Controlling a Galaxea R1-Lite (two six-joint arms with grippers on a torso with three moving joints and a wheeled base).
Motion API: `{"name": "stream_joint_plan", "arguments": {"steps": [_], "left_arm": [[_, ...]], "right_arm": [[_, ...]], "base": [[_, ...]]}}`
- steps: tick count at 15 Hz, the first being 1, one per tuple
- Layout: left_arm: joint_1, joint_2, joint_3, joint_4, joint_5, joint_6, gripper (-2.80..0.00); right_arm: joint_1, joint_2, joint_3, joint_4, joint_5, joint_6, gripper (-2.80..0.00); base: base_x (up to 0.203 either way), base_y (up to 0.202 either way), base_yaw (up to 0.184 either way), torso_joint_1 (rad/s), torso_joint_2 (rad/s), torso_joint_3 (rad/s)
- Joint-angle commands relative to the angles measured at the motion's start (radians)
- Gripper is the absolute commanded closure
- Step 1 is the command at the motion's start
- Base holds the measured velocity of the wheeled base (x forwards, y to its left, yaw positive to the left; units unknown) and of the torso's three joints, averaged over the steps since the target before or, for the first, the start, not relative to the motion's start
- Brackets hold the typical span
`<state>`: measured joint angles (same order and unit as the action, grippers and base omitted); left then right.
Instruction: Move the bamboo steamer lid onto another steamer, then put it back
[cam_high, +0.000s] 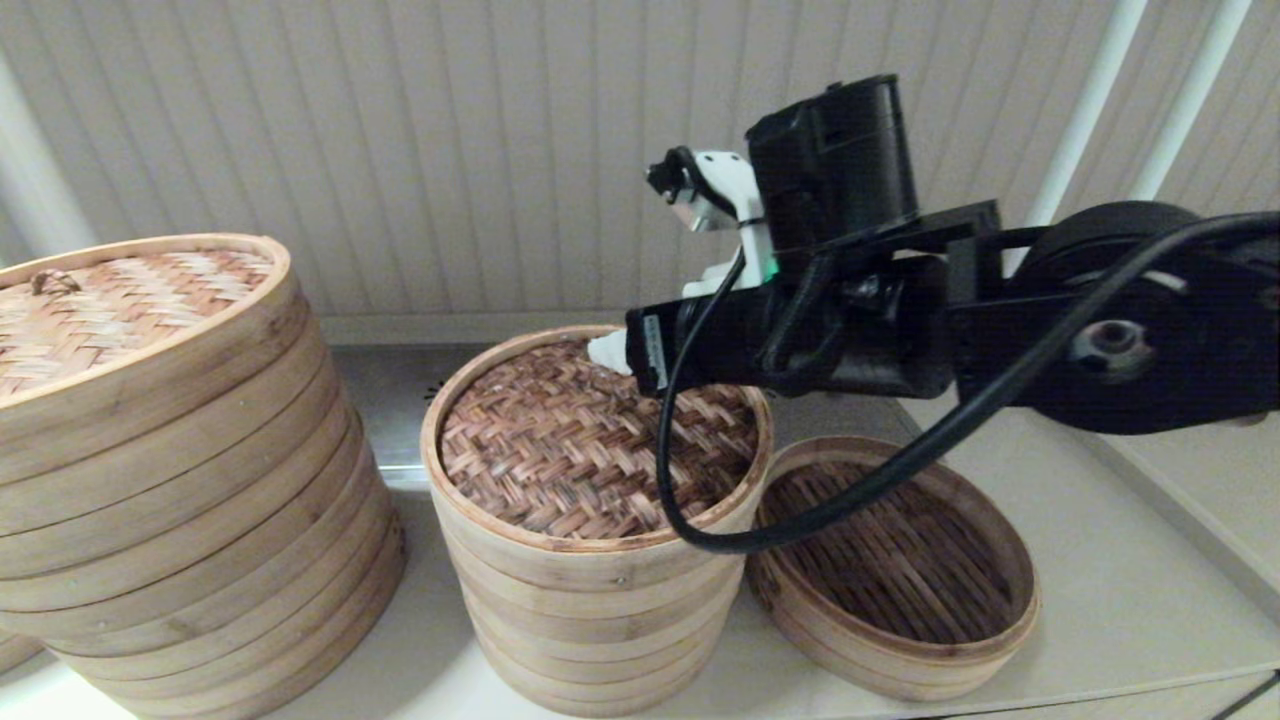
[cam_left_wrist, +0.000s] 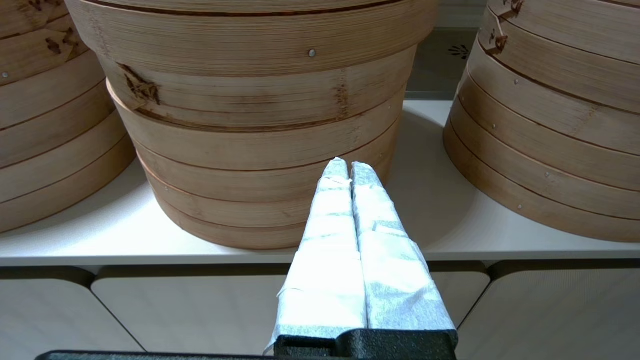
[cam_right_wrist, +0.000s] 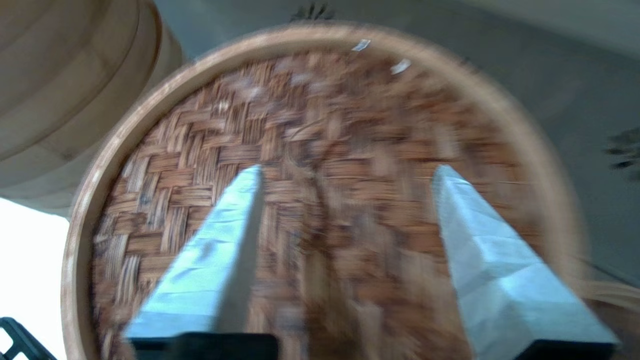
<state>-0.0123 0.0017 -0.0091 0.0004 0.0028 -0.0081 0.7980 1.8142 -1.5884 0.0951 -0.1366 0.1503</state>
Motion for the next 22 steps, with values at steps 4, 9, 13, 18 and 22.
{"name": "stream_joint_plan", "arguments": {"steps": [4, 9, 13, 18, 22], "left_arm": [[0.000, 0.000, 0.000, 0.000, 0.000, 0.000, 0.00], [0.000, 0.000, 0.000, 0.000, 0.000, 0.000, 0.00], [0.000, 0.000, 0.000, 0.000, 0.000, 0.000, 0.00], [0.000, 0.000, 0.000, 0.001, -0.001, 0.000, 0.00], [0.000, 0.000, 0.000, 0.000, 0.000, 0.000, 0.00]], "right_arm": [[-0.191, -0.303, 0.202, -0.002, -0.007, -0.070, -2.80], [-0.552, -0.546, 0.405, -0.002, 0.013, -0.163, 0.00], [-0.768, -0.768, 0.652, -0.003, 0.156, -0.171, 0.00], [-0.804, -1.066, 1.055, -0.046, 0.181, -0.117, 0.00], [-0.803, -1.331, 1.282, -0.081, 0.178, -0.091, 0.00]], "base": [[0.000, 0.000, 0.000, 0.000, 0.00, 0.000], [0.000, 0.000, 0.000, 0.000, 0.00, 0.000], [0.000, 0.000, 0.000, 0.000, 0.00, 0.000], [0.000, 0.000, 0.000, 0.000, 0.00, 0.000], [0.000, 0.000, 0.000, 0.000, 0.00, 0.000]]}}
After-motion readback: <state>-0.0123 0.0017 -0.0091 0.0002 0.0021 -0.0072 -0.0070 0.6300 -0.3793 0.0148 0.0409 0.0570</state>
